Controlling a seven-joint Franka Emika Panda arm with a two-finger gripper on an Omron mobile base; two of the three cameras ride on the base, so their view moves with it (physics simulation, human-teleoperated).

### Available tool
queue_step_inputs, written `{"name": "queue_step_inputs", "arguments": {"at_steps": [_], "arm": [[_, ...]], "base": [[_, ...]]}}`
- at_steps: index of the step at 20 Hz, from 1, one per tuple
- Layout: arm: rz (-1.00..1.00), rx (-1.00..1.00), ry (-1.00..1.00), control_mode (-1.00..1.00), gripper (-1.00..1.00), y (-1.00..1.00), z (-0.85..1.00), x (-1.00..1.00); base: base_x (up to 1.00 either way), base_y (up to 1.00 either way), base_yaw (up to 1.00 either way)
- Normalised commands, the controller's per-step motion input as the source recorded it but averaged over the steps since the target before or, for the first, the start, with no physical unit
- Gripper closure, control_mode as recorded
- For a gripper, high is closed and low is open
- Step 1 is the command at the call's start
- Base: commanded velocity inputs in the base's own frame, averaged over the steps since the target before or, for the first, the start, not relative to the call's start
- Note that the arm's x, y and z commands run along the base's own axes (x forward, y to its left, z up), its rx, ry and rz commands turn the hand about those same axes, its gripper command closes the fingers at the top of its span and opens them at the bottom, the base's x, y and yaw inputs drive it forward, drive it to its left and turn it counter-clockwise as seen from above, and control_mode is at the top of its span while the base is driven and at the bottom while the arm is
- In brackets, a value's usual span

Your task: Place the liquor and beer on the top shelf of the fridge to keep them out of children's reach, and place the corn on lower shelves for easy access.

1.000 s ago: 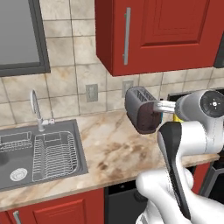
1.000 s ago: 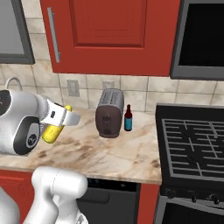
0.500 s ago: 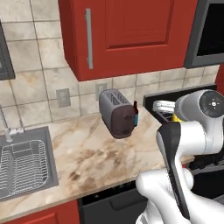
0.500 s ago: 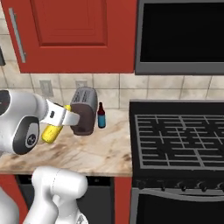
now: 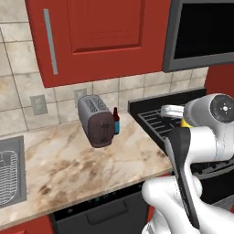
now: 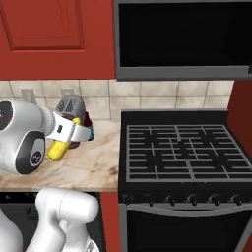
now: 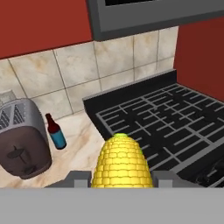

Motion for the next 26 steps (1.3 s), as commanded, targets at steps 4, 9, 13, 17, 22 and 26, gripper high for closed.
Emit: {"name": "queue_step_inputs", "arguments": {"at_steps": [4,9,13,17,22,26], "arm": [[0.0,0.0,0.0,1.0,1.0,0.0,0.0,0.0],[0.0,0.0,0.0,1.0,1.0,0.0,0.0,0.0],[0.0,0.0,0.0,1.0,1.0,0.0,0.0,0.0],[0.0,0.0,0.0,1.0,1.0,0.0,0.0,0.0],[0.0,0.0,0.0,1.0,1.0,0.0,0.0,0.0],[0.0,0.0,0.0,1.0,1.0,0.0,0.0,0.0]], "base": [[0.0,-0.41,0.06],[0.0,-0.42,0.18],[-0.15,-0.34,0.26],[-0.45,-0.22,0.26],[-0.54,-0.19,0.24],[-0.23,-0.44,0.17]]}}
